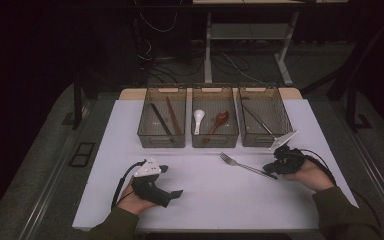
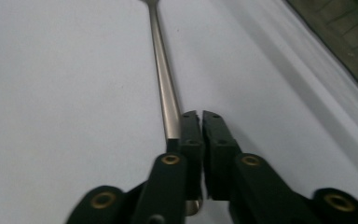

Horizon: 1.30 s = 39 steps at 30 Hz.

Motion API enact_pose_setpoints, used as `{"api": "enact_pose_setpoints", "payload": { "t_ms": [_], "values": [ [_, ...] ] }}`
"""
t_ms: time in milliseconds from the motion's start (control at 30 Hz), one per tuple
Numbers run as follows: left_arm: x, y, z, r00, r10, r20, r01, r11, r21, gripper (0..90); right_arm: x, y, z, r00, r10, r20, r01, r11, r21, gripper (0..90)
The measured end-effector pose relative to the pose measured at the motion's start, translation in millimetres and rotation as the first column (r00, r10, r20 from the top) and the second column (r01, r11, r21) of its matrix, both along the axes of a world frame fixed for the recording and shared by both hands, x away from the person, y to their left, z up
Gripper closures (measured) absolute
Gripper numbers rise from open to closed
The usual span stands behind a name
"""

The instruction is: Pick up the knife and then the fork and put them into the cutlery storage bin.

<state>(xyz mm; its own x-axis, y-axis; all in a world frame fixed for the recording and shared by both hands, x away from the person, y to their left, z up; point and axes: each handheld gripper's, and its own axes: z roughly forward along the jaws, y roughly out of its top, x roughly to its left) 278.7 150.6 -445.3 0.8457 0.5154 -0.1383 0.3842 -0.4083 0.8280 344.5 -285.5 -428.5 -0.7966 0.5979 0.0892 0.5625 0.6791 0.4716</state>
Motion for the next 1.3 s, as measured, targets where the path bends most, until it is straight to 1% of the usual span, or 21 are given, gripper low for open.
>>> {"api": "enact_pose_setpoints", "payload": {
  "t_ms": [67,133,200,233,300,333,367,467,500,633,700,767,867,967,1033,1133,1300],
  "values": [
    [-0.4,0.1,0.2,1.0000,0.001,0.000,-0.001,1.0000,0.000,0.0,0.8,-0.9,1.8,0.9999,-0.012,-0.006,0.012,1.000,0.015,73.8],
    [-0.6,0.2,0.3,1.0000,0.001,0.001,-0.001,1.0000,-0.001,0.0,0.3,-2.2,4.5,0.9994,-0.010,-0.033,0.012,0.998,0.054,63.8],
    [-0.3,0.3,0.0,1.0000,0.001,0.000,-0.001,1.0000,0.002,0.0,-0.5,-2.0,6.8,0.9989,-0.011,-0.046,0.014,0.998,0.059,55.8],
    [-0.2,0.3,0.0,1.0000,0.001,0.000,-0.001,1.0000,0.003,0.0,-1.3,-1.1,8.0,0.9989,-0.013,-0.045,0.015,0.998,0.053,55.3],
    [-0.3,-0.1,-0.1,1.0000,0.000,-0.001,0.000,1.0000,0.004,0.0,-2.0,1.4,9.6,0.9985,0.012,-0.054,-0.008,0.998,0.060,49.5],
    [-0.3,-0.2,-0.2,1.0000,0.000,-0.001,0.000,1.0000,0.005,0.0,-2.0,3.0,10.5,0.9984,0.013,-0.055,-0.010,0.998,0.055,47.8],
    [-0.3,-0.4,-0.3,1.0000,0.000,-0.001,0.000,1.0000,0.004,0.0,-1.8,5.1,11.4,0.9987,0.017,-0.048,-0.014,0.999,0.047,47.0],
    [-0.1,-0.8,-0.7,1.0000,0.002,-0.004,-0.002,1.0000,0.003,0.0,-1.5,13.3,14.8,0.9996,0.024,-0.017,-0.023,1.000,0.009,48.5],
    [-0.2,-0.8,-0.7,1.0000,0.002,-0.004,-0.002,1.0000,0.004,0.0,-0.8,16.4,15.9,0.9995,0.028,-0.013,-0.028,1.000,0.000,48.7],
    [-0.2,-0.7,-0.7,1.0000,0.003,-0.004,-0.003,1.0000,0.004,0.0,6.3,29.2,19.4,0.9985,0.047,-0.028,-0.047,0.999,-0.021,52.8],
    [-0.3,-0.6,-0.6,1.0000,0.002,-0.003,-0.002,1.0000,0.005,0.0,10.0,34.6,19.9,0.9970,0.076,-0.015,-0.077,0.996,-0.042,55.6],
    [-0.3,-0.6,-0.6,1.0000,0.002,-0.004,-0.002,1.0000,0.005,0.0,13.1,40.1,19.9,0.9936,0.113,-0.002,-0.113,0.992,-0.064,59.9],
    [-0.4,-0.7,-0.8,1.0000,0.003,-0.005,-0.003,1.0000,0.004,0.0,18.6,49.3,19.4,0.9885,0.151,-0.008,-0.151,0.983,-0.102,63.2],
    [-0.4,-0.6,-0.6,1.0000,0.003,-0.004,-0.003,1.0000,0.004,0.0,24.3,58.3,18.9,0.9834,0.180,-0.025,-0.181,0.974,-0.136,66.4],
    [-0.3,-0.5,-0.6,1.0000,0.004,-0.004,-0.004,1.0000,0.005,0.0,28.0,63.7,18.4,0.9784,0.202,-0.046,-0.206,0.966,-0.153,66.8],
    [-0.4,-0.6,-0.6,1.0000,0.005,-0.004,-0.005,1.0000,0.004,0.0,31.5,70.4,17.1,0.9736,0.217,-0.071,-0.226,0.956,-0.186,68.7],
    [-0.4,-0.8,-0.7,1.0000,0.004,-0.005,-0.004,1.0000,0.004,0.0,35.6,79.7,15.5,0.9663,0.237,-0.100,-0.254,0.943,-0.214,70.9]
  ]
}}
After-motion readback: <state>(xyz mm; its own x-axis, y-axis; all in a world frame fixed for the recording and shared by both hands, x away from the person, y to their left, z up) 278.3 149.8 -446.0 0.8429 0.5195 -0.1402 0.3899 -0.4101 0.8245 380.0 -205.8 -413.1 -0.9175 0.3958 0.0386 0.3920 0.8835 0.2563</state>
